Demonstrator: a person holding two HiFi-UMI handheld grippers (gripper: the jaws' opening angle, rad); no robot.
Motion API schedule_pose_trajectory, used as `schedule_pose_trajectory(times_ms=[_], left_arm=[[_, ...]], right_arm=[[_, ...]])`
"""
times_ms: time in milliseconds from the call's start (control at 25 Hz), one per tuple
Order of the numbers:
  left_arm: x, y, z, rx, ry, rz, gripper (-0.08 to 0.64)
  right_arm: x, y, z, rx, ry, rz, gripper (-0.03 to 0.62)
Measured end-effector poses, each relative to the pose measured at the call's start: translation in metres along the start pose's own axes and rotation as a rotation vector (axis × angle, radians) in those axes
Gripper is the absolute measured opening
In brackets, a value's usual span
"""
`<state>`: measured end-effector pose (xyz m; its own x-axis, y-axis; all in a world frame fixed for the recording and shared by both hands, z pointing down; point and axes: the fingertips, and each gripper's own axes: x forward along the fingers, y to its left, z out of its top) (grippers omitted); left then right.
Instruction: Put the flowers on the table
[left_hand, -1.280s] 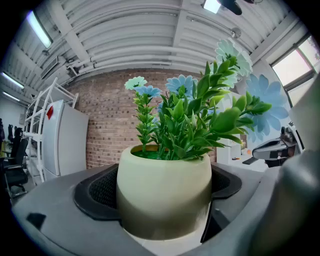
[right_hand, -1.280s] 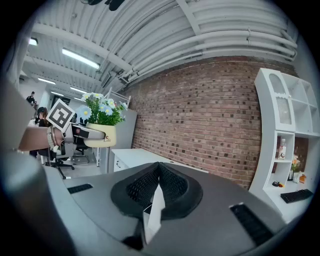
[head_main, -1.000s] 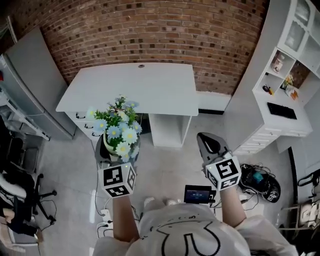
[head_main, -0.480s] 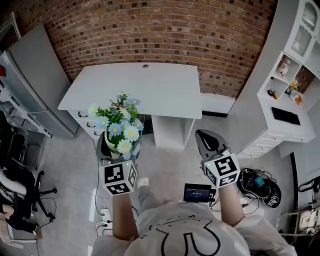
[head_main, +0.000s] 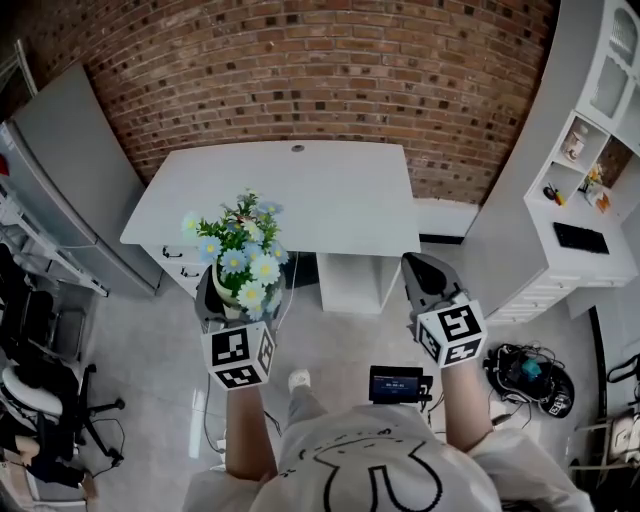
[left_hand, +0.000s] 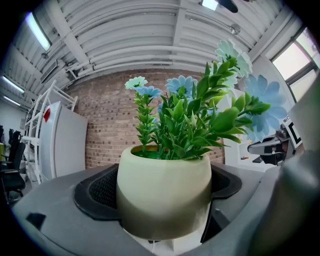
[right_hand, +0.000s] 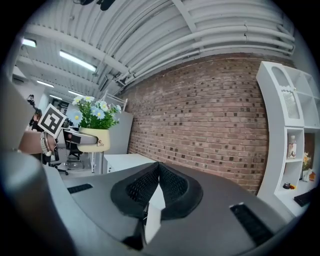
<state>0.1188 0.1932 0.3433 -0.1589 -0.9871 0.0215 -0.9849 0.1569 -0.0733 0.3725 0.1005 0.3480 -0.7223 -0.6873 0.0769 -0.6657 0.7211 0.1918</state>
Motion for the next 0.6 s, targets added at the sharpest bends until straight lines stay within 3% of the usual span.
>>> schedule_pose_trajectory(times_ms=[240,600], left_arm=[[0.036,0.037,0.001,0.01,-0.005,-0.03,0.514],[0.089,0.11,-0.003,-0.009,-0.019,-0.049,0.514]], right_arm=[[0.046,0.007,0.005,0.033,-0.001,-0.023,0.014],[0.13,0.037,0.022,0.003,0.016,-0.017,0.014]])
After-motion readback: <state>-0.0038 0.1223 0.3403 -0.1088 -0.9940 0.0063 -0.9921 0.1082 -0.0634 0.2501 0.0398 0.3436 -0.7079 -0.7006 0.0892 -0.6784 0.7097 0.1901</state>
